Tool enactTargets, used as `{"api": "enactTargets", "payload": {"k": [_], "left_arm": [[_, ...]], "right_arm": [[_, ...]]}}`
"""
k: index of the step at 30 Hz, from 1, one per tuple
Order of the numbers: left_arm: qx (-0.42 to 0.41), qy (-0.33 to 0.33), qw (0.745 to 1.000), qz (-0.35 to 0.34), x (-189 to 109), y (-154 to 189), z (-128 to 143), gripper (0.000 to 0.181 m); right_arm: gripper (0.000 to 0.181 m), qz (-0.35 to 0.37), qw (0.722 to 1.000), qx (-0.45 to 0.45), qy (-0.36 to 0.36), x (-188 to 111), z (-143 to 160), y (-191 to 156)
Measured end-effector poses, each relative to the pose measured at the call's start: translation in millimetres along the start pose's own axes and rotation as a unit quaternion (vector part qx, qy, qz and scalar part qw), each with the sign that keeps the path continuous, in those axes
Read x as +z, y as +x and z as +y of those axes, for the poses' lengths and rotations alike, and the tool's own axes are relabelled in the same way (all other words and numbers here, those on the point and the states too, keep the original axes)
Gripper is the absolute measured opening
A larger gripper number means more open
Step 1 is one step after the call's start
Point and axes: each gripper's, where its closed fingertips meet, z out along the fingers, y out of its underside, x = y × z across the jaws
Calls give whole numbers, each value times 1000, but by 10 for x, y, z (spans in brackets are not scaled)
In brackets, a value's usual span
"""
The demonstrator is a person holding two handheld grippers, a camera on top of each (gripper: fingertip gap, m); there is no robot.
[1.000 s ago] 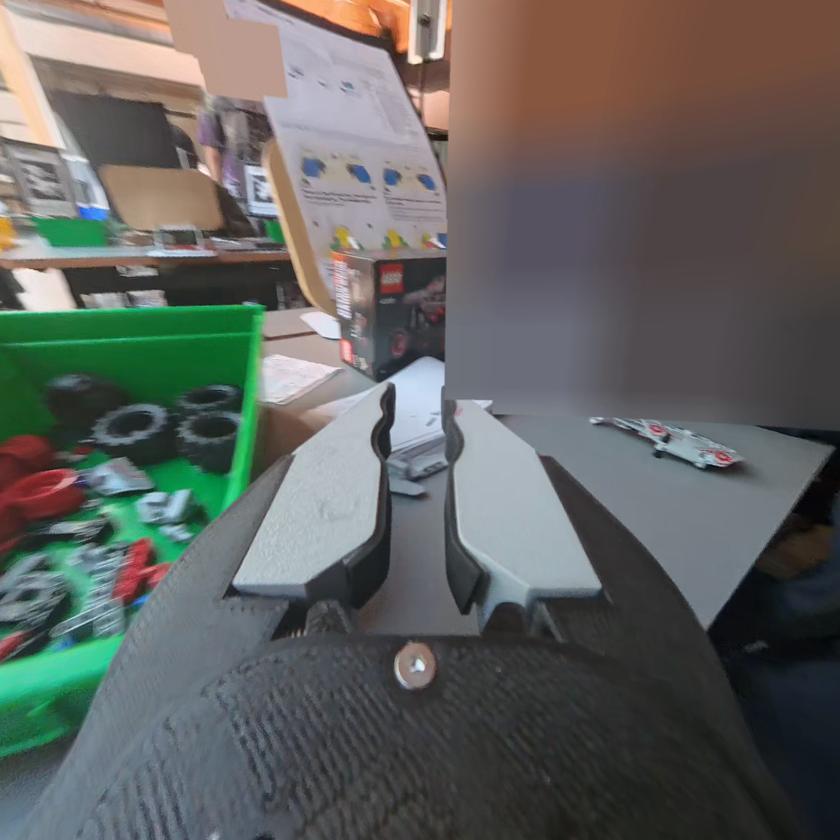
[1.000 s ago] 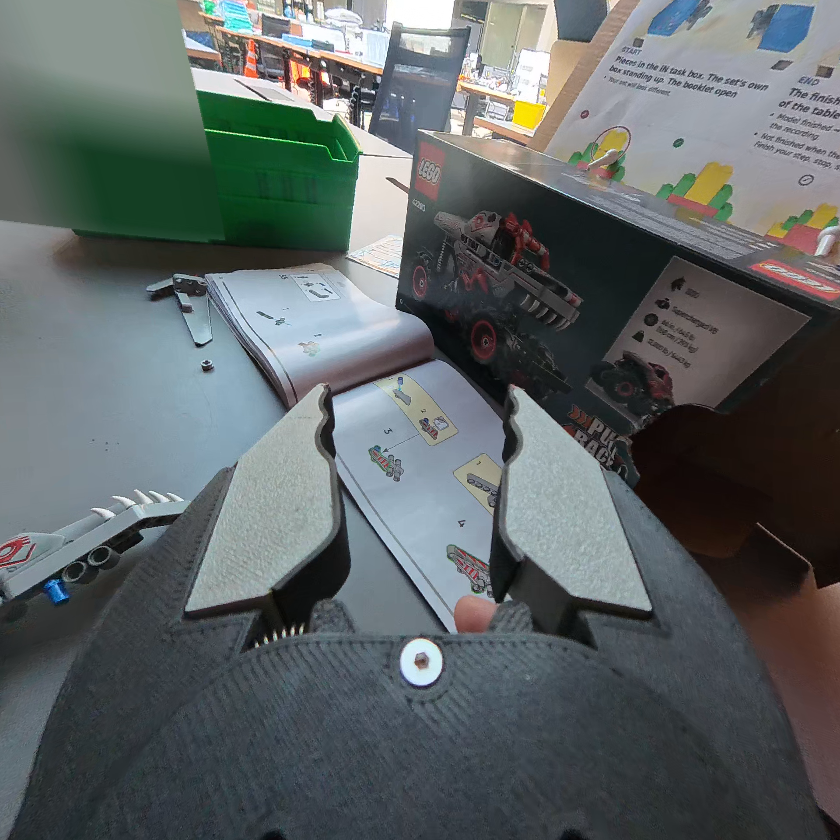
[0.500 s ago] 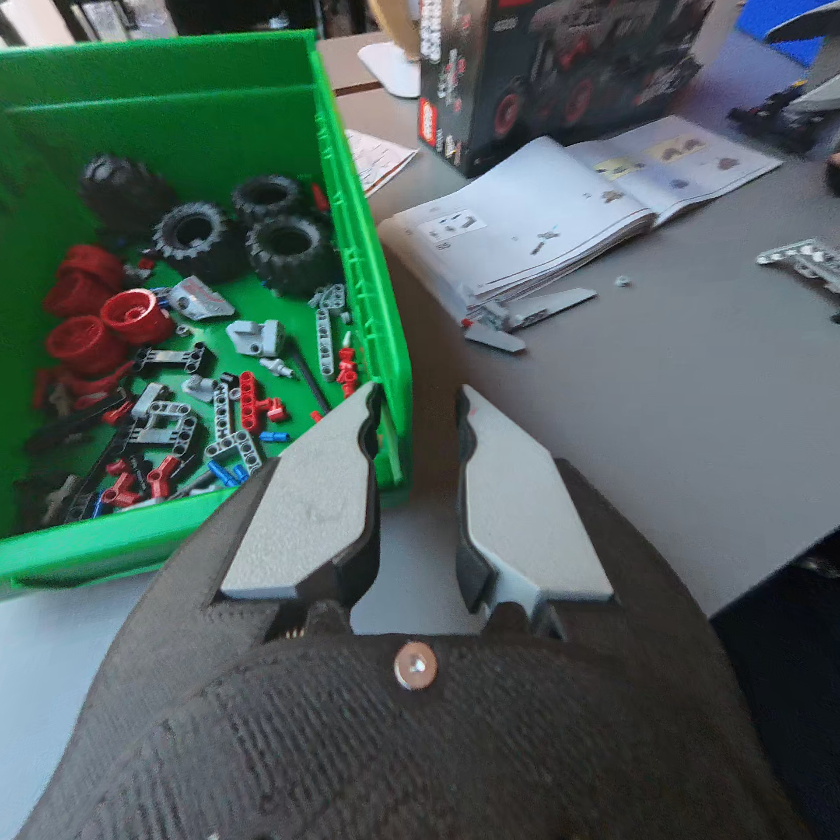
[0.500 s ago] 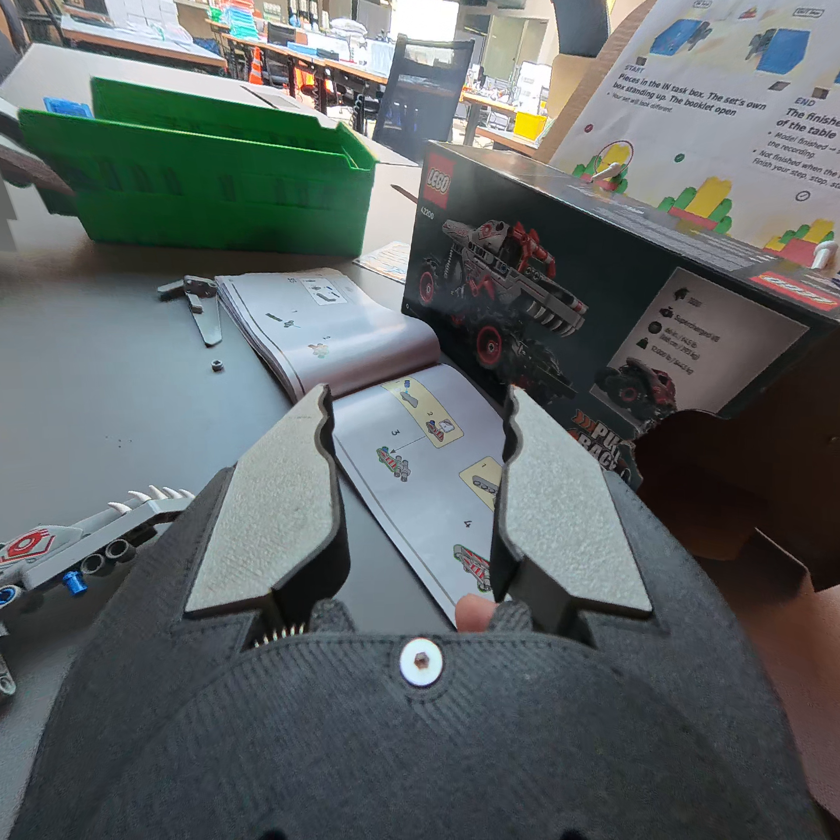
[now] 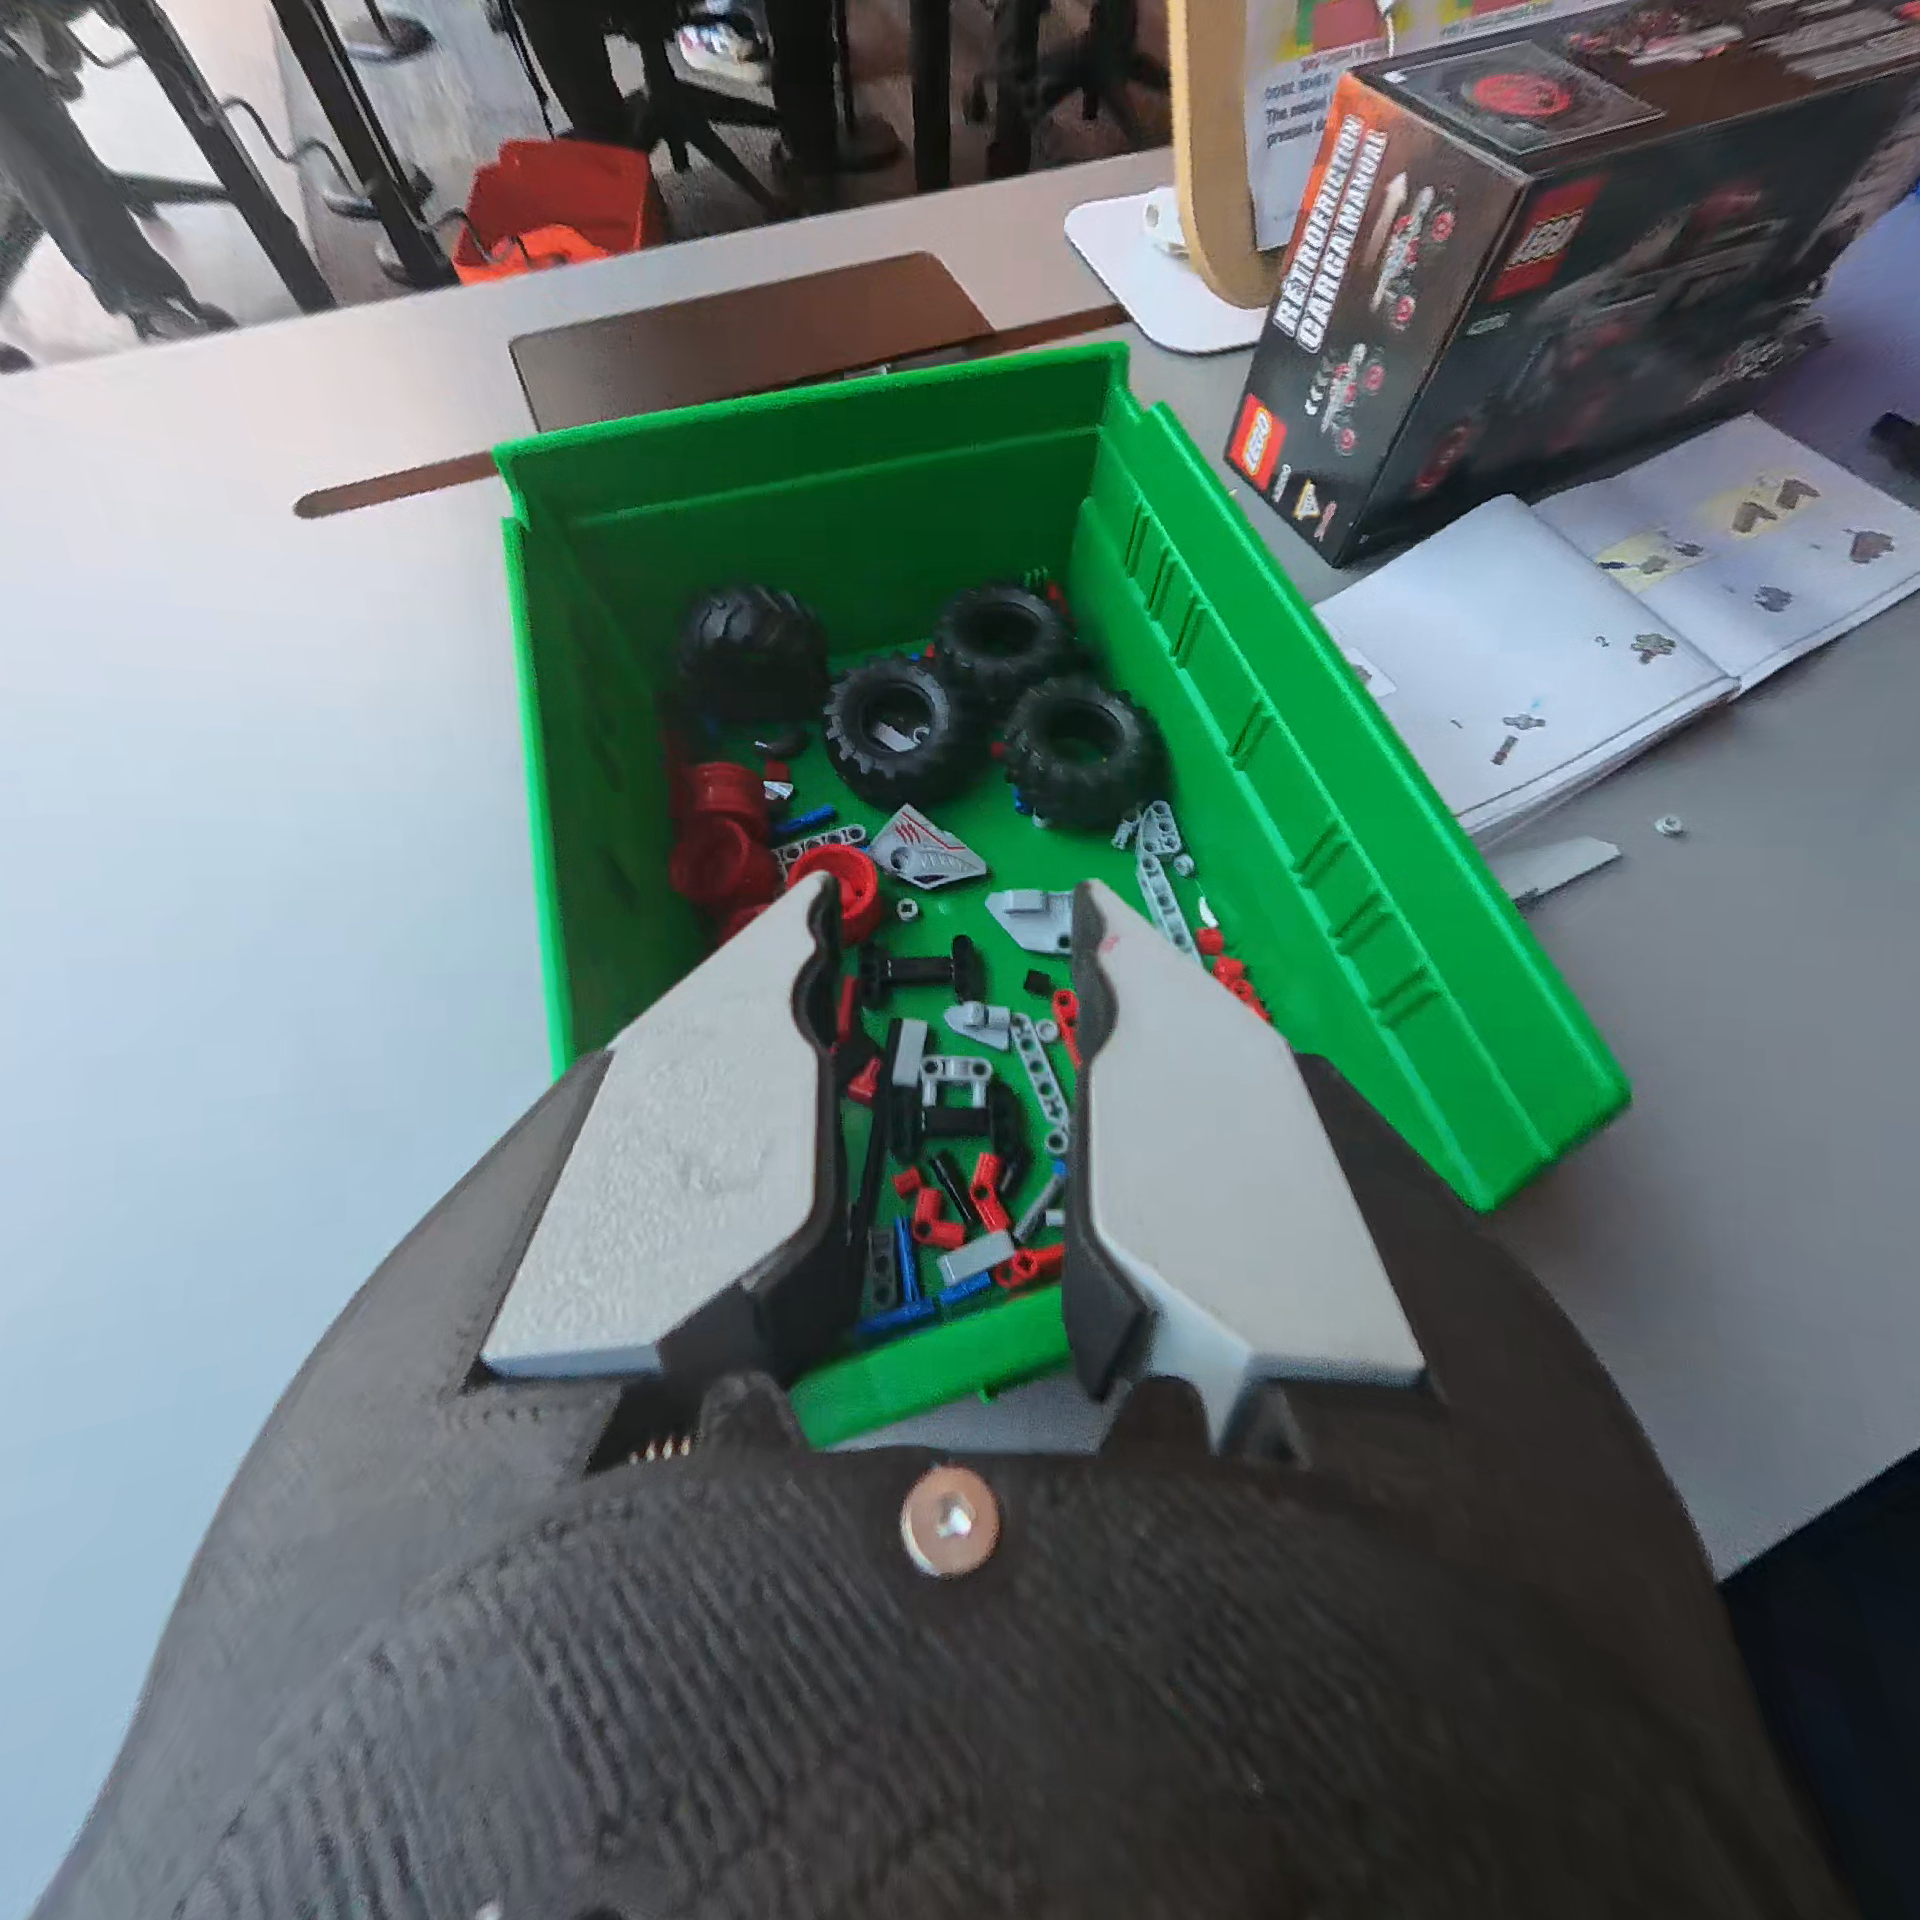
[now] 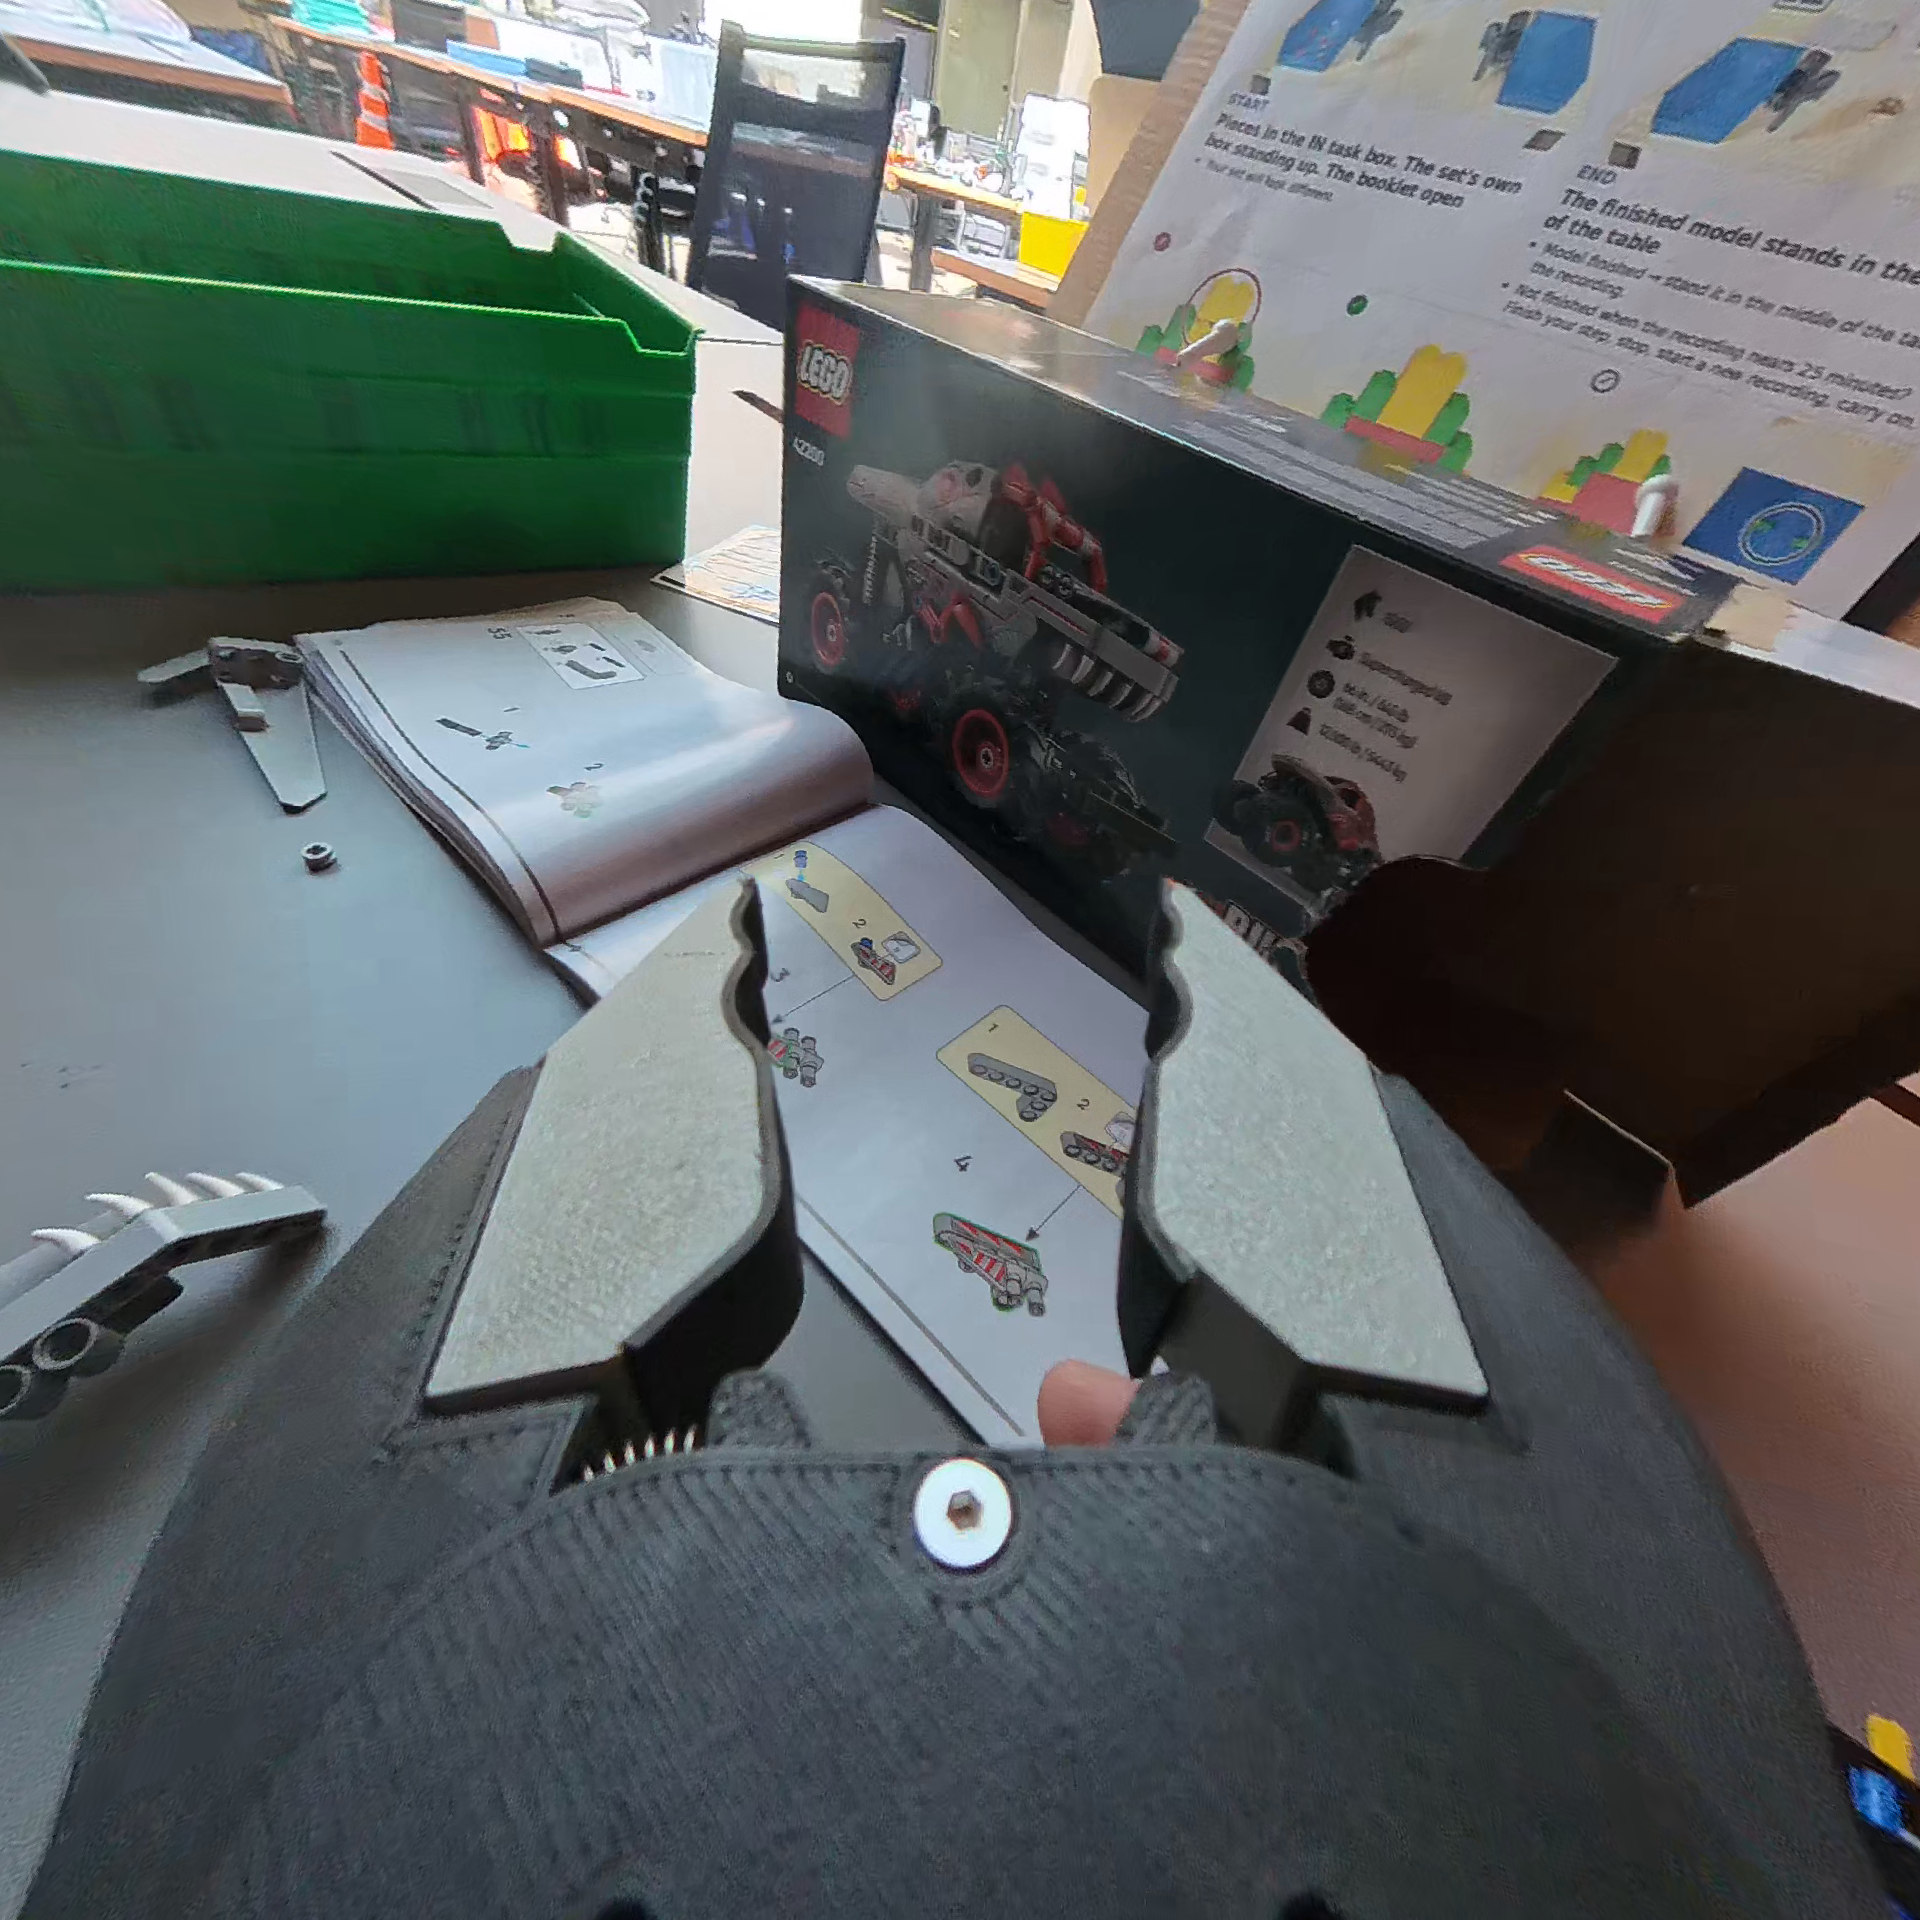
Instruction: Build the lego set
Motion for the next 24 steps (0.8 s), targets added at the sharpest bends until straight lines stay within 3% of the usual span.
{"api": "enactTargets", "payload": {"k": [3,10,18,21,24], "left_arm": [[22,-16,999,21,244,-10,-102,44],[74,-99,992,28,794,69,50,45],[89,-84,992,23,1027,68,-135,48],[68,-13,998,6,1080,17,-319,41],[53,19,998,22,1108,101,-302,36]], "right_arm": [[70,15,1000,9,-3,3,18,76],[70,20,1000,15,-5,29,32,130],[65,-32,999,33,10,112,-31,-3],[64,-45,999,21,-4,128,-1,-83],[67,-62,998,13,-24,165,55,-166]]}}
